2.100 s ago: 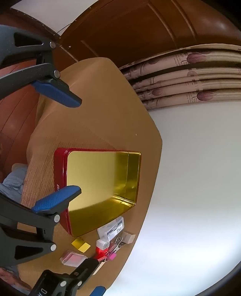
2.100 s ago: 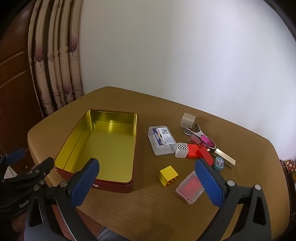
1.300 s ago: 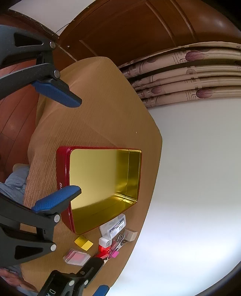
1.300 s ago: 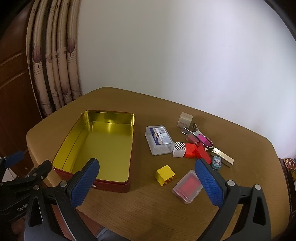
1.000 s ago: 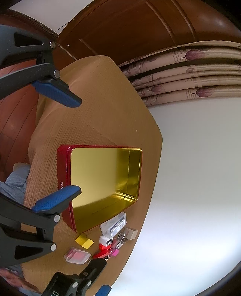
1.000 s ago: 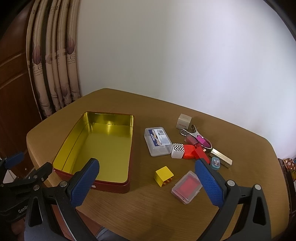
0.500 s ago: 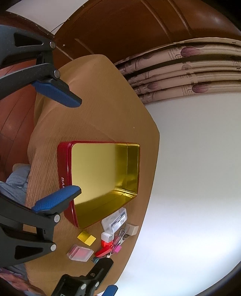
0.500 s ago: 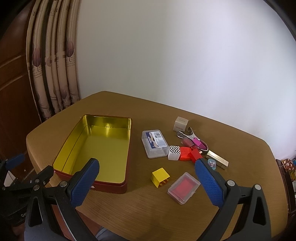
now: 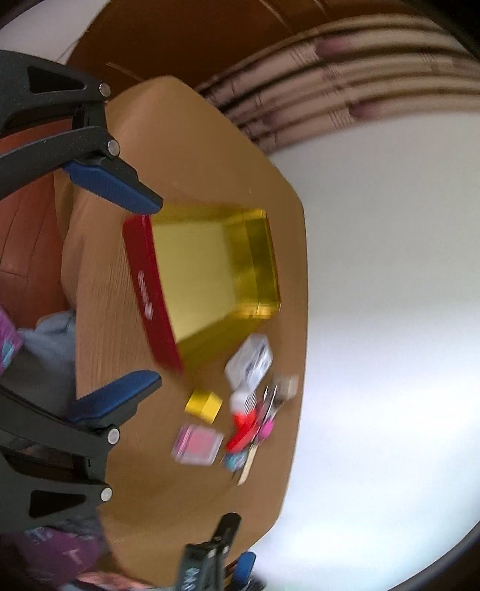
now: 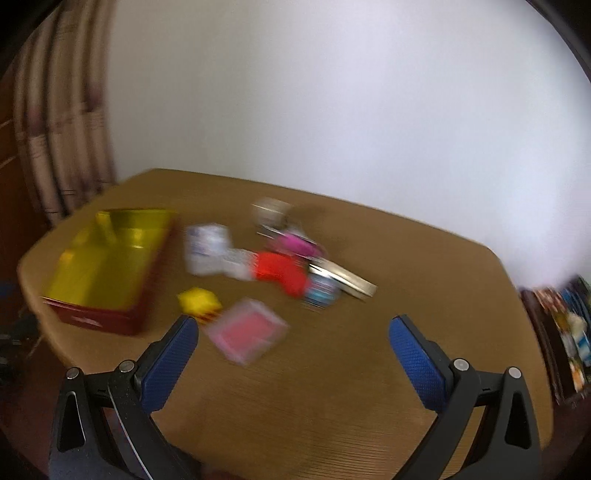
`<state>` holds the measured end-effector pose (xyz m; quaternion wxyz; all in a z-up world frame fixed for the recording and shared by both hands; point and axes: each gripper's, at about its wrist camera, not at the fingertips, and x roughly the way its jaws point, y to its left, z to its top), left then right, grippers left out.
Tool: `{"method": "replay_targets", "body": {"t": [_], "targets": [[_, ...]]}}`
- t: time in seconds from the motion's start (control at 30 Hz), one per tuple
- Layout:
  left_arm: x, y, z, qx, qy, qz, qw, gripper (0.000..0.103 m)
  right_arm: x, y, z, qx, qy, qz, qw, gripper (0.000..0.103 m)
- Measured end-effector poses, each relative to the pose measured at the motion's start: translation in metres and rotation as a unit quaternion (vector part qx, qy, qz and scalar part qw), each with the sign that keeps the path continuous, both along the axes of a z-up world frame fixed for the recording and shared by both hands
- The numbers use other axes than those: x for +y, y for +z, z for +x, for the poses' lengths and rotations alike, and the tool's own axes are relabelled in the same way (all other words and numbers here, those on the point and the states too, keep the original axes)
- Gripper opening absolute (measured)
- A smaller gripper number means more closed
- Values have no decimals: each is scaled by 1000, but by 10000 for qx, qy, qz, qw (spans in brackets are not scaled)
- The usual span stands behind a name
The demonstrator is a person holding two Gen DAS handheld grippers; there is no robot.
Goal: Organize rigid objects
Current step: 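Reach the left tool to the clear pink-card case and grasp it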
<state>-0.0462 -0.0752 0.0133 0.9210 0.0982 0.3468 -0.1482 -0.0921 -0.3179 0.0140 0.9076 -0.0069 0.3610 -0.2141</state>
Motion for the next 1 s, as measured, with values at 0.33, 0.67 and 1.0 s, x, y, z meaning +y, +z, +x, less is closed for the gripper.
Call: {"method": "replay_targets", "body": {"t": [0.33, 0.67, 1.0], "targets": [[-79, -13, 13, 1078, -873, -175, 9902, 89, -117, -33, -42, 399, -962, 439, 9936, 103], [-166, -19, 40, 1594, -1820, 107, 9702, 89, -147, -78, -40, 816, -901, 766, 9896, 103], [-241, -51, 80, 1715, -2483, 1226, 9455, 89, -181, -98, -53, 808, -1100, 1536, 9786, 103]]}}
